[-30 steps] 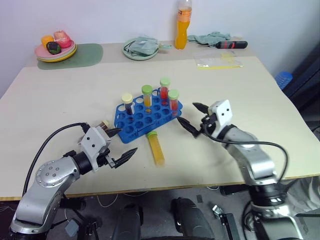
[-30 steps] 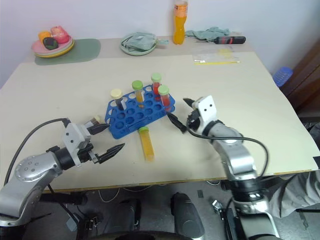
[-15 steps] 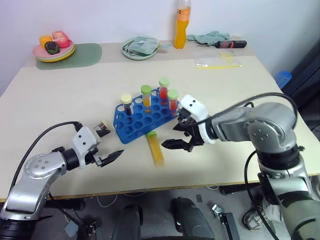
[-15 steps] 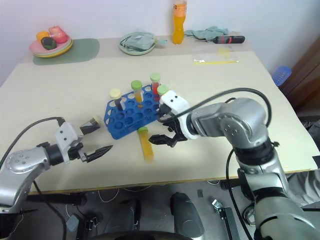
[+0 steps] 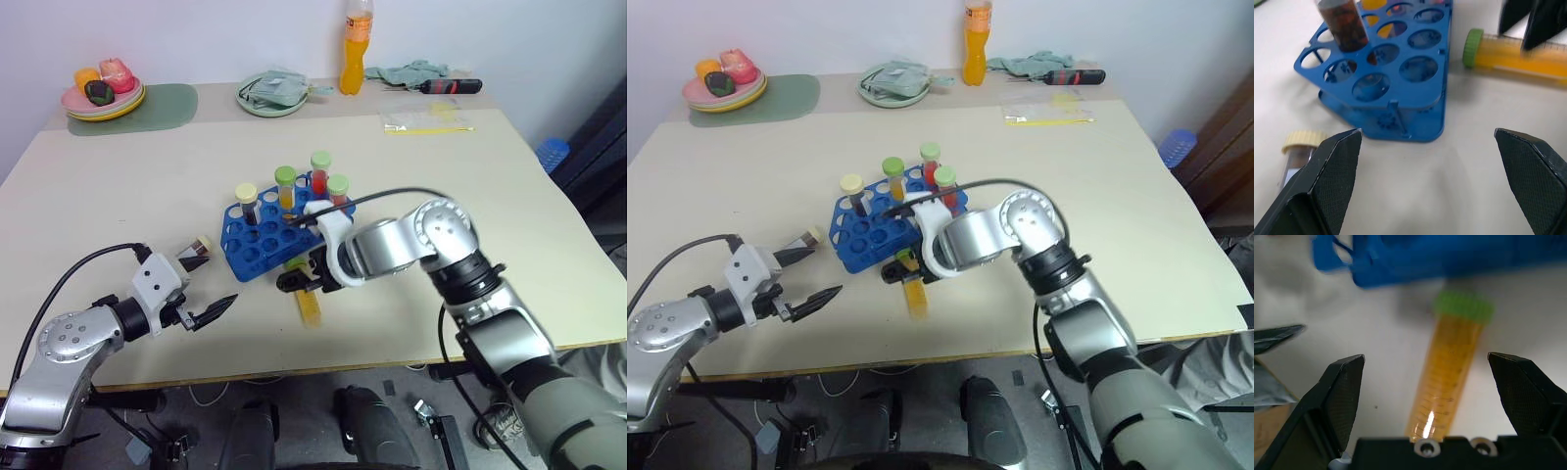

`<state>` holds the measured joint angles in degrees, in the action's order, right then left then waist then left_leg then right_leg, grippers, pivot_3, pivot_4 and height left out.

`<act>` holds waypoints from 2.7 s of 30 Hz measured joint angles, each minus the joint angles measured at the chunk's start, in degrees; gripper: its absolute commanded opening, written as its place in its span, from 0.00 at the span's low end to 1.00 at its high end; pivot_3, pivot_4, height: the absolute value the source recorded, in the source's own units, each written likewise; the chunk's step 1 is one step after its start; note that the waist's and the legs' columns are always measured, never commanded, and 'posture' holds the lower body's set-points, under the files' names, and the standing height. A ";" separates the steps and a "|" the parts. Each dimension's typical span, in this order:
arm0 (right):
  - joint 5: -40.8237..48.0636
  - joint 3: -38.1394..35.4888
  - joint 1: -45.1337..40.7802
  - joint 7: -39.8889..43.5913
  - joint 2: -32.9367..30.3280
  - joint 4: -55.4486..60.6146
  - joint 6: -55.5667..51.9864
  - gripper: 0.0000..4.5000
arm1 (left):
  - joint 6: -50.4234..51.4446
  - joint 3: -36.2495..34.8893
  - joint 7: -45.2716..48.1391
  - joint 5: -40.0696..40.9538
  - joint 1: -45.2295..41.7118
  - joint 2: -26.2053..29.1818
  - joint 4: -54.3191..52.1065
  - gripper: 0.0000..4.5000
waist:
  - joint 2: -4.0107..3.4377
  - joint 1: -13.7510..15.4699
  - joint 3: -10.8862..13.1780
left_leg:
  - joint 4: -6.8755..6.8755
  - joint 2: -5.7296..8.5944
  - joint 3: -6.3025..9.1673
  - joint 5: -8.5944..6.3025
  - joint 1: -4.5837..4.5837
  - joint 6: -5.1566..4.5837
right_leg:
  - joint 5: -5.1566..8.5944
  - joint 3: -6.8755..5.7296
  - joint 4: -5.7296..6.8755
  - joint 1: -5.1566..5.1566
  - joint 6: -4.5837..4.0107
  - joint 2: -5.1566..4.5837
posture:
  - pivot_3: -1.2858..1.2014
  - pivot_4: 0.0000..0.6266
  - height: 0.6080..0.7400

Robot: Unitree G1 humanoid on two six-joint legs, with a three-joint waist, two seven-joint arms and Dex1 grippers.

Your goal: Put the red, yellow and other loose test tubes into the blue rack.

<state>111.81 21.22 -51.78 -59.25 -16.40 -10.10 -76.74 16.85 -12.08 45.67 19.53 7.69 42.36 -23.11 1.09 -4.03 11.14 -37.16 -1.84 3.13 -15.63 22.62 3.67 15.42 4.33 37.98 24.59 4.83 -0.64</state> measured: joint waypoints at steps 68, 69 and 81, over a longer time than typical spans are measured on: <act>-100.13 -8.11 22.07 81.21 13.19 -2.33 79.88 0.16 | 4.05 -0.62 -3.40 4.77 0.50 -3.07 -5.26 1.00 | -0.08 0.11 0.01 | 0.05 -0.01 -0.02 -0.07 -0.15 -0.11 | 0.03 -0.04 0.01 -0.06 -0.05 0.00 | 0.52 0.24 1.00; -100.46 -8.16 22.07 81.21 13.32 -2.86 80.33 0.16 | 4.05 -0.62 -3.40 4.77 0.49 -3.07 -5.26 1.00 | -0.08 0.10 0.01 | 0.05 -0.01 -0.02 -0.07 -0.16 -0.11 | 0.03 -0.04 0.01 -0.07 -0.05 0.00 | 0.52 0.24 1.00; -101.65 -9.20 24.13 85.47 12.48 1.83 83.00 0.93 | 15.25 -3.58 -6.45 9.94 -2.15 -1.85 -5.30 1.00 | -0.08 0.15 0.01 | 0.03 -0.01 0.02 -0.07 -0.17 -0.10 | 0.03 -0.06 0.06 -0.08 -0.04 0.01 | 0.52 0.24 1.00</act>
<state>10.16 12.02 -27.64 26.23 -3.92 -8.27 6.26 32.10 -15.66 39.21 29.47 5.54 40.50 -28.41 1.01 -3.88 11.16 -37.12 -1.86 3.16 -15.69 22.45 3.57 15.45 4.28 38.04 24.51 4.79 -0.64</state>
